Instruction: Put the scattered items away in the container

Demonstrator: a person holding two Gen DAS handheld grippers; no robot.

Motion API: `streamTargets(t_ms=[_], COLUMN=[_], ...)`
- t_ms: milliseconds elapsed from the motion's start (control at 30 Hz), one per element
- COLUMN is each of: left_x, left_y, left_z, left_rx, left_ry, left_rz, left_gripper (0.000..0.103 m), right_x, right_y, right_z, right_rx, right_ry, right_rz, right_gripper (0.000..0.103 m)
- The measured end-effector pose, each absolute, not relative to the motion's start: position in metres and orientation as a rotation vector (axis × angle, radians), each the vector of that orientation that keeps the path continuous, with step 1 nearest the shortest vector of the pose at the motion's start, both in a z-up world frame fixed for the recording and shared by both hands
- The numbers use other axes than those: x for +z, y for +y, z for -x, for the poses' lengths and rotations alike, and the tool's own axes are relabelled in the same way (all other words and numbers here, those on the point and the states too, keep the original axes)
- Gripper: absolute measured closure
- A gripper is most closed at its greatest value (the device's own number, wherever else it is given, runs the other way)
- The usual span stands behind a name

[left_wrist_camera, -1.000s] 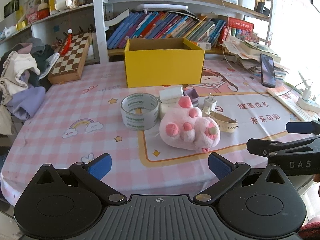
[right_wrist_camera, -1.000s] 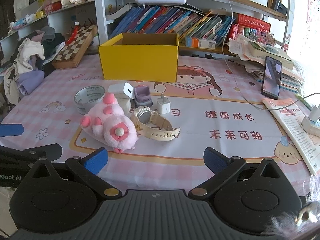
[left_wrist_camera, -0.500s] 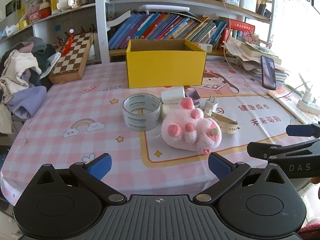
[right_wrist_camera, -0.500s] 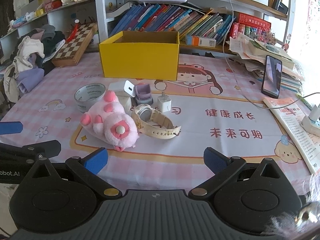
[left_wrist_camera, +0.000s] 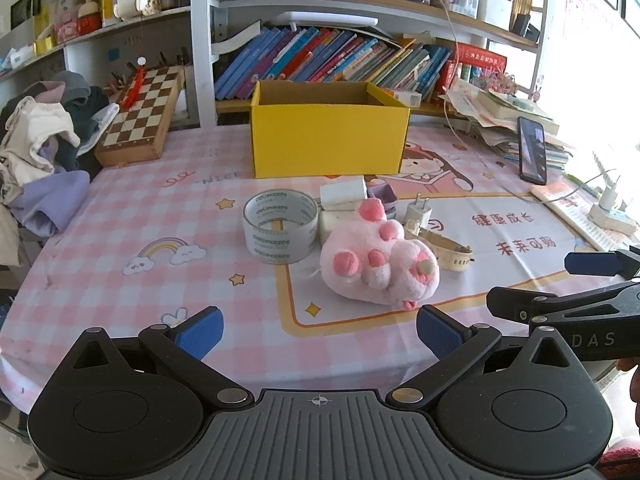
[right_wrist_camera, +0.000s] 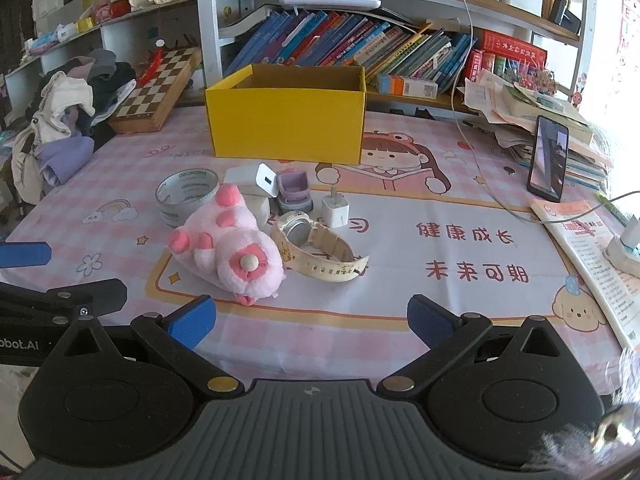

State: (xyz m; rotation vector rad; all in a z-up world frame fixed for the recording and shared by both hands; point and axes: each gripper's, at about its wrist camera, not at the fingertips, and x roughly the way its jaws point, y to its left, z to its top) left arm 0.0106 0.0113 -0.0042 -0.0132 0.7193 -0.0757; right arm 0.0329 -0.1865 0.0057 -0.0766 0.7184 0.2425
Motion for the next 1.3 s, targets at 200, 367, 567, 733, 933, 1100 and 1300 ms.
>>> streamTargets(t_ms=[200, 367, 567, 733, 933, 1100, 1300], left_x=[-0.0041, -0.004, -0.003, -0.0026, -0.0006, 0.0003, 0.0005], left_y=[0.0124, 0.0134, 0.014, 0.016, 0.0188, 0.0198, 0.0171], left_z=[-0.0092, -0.0089, -0.0086, -0.0078, -0.0054, -0.0044, -0.0033], left_rx=[-0.072, -0.069, -0.07, -0.075, -0.071, -0.062, -0.077], left_ry=[0.718, 0.717, 0.711, 0.705, 0.692, 0.689, 0.687], left_rz=[0.008, 0.009, 0.011, 0.017, 0.013, 0.007, -0.004], left_gripper=[0.0, 0.0, 0.0, 0.0, 0.0, 0.0, 0.0], right_x=[0.0053, 0.0067, 0.0076, 0.0082, 0.0087, 0.009, 0.0084], right_y=[-0.1844, -0.186, -0.1868, -0.1848, -0.181, -0.1784, -0.1779], right_z=[-0.0333, -0.033, -0.0329, -0.0324, -0.0321, -0.0325, -0.0326], right_rx=[0.248, 0.251, 0.252, 0.257, 0.263, 0.265, 0.262], right_ry=[0.72, 0.723, 0.719, 0.713, 0.706, 0.704, 0.707], right_rz=[0.079, 0.076, 0.075, 0.076, 0.077, 0.075, 0.074], right_gripper=[0.0, 0.0, 0.0, 0.0, 0.0, 0.001, 0.001])
